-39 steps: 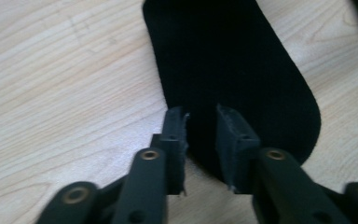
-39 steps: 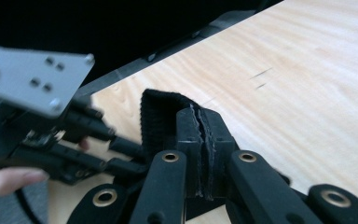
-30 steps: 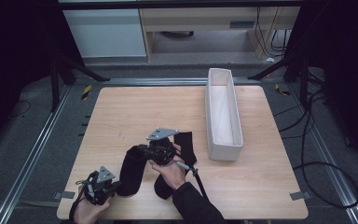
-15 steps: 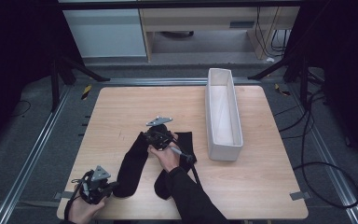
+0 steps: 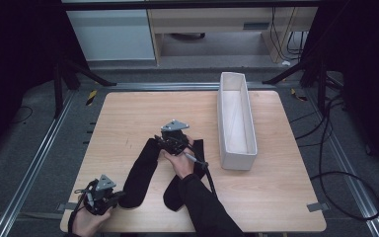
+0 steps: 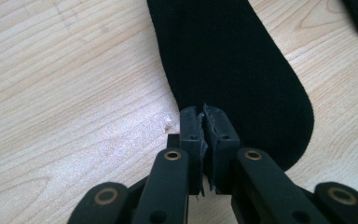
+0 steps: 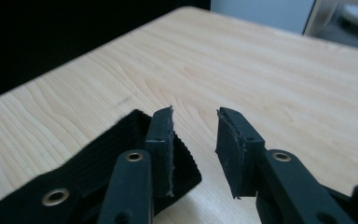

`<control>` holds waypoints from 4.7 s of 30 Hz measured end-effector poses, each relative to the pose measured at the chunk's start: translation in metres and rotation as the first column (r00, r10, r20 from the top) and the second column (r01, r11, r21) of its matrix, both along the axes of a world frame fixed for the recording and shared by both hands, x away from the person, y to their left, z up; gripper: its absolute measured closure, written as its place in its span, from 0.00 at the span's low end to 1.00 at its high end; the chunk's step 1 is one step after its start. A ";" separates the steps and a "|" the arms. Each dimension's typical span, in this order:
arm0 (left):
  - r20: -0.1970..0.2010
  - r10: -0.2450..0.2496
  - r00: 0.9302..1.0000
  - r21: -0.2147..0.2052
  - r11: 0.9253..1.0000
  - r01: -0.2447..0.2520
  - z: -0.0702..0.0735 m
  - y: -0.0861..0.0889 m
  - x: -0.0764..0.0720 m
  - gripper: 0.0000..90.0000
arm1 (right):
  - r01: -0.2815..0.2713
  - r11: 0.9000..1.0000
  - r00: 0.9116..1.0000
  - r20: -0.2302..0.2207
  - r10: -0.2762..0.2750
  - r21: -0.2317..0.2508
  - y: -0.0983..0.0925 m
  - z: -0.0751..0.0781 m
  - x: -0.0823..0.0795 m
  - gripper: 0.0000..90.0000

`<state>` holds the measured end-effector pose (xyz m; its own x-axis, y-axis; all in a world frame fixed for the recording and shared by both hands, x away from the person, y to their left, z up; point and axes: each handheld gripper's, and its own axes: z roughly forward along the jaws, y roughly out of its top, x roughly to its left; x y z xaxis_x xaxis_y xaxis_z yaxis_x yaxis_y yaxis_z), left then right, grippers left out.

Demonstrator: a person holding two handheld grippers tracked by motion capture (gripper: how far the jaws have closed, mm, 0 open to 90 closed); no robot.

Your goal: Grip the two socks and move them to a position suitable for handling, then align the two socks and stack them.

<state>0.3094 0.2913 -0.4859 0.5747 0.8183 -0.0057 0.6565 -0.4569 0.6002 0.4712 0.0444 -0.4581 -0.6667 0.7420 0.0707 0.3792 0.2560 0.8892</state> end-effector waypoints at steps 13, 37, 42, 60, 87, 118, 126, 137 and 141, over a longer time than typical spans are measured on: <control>0.055 0.051 0.997 -0.057 0.997 -0.048 0.009 -0.001 -0.006 0.74 | -0.162 0.983 0.985 -0.069 0.156 -0.091 0.028 -0.013 -0.005 0.65; 0.031 0.036 0.999 0.037 0.999 -0.037 0.000 -0.010 -0.001 0.95 | -0.184 0.947 0.972 -0.192 0.135 -0.264 0.034 -0.034 -0.002 1.00; 0.023 0.032 0.999 0.029 0.999 -0.033 0.000 -0.005 0.000 0.94 | -0.153 0.954 0.973 -0.208 0.100 -0.256 0.020 -0.037 -0.002 1.00; 0.029 0.040 0.999 0.023 0.999 -0.041 -0.002 -0.004 0.000 0.81 | -0.201 0.948 0.975 -0.149 0.168 -0.246 0.028 -0.043 -0.009 0.80; 0.173 0.217 0.961 -0.074 0.976 -0.207 0.003 0.031 0.008 0.53 | -0.147 0.985 0.987 -0.076 0.140 -0.093 0.011 0.012 0.022 0.43; 0.030 0.167 0.985 -0.027 0.986 -0.166 -0.004 0.015 0.003 0.73 | -0.167 0.961 0.972 -0.200 0.122 -0.222 0.037 -0.041 0.046 0.60; 0.046 0.160 0.986 -0.002 0.987 -0.160 -0.001 0.011 0.003 0.95 | -0.197 0.959 0.964 -0.218 0.152 -0.202 0.036 -0.034 0.037 0.89; 0.139 0.146 0.979 -0.176 0.977 -0.120 0.033 0.008 -0.011 0.95 | -0.196 0.973 0.976 -0.117 0.182 -0.123 0.006 0.017 0.022 0.89; 0.153 0.102 0.983 -0.189 0.979 -0.073 0.043 -0.007 -0.014 0.95 | -0.189 0.974 0.980 -0.086 0.179 -0.128 -0.011 0.033 0.014 0.89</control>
<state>0.2955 0.2845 -0.4429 0.5064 0.8593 -0.0720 0.5767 -0.2754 0.7692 0.4851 0.0336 -0.4254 -0.7894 0.6131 0.0318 0.3771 0.4433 0.8132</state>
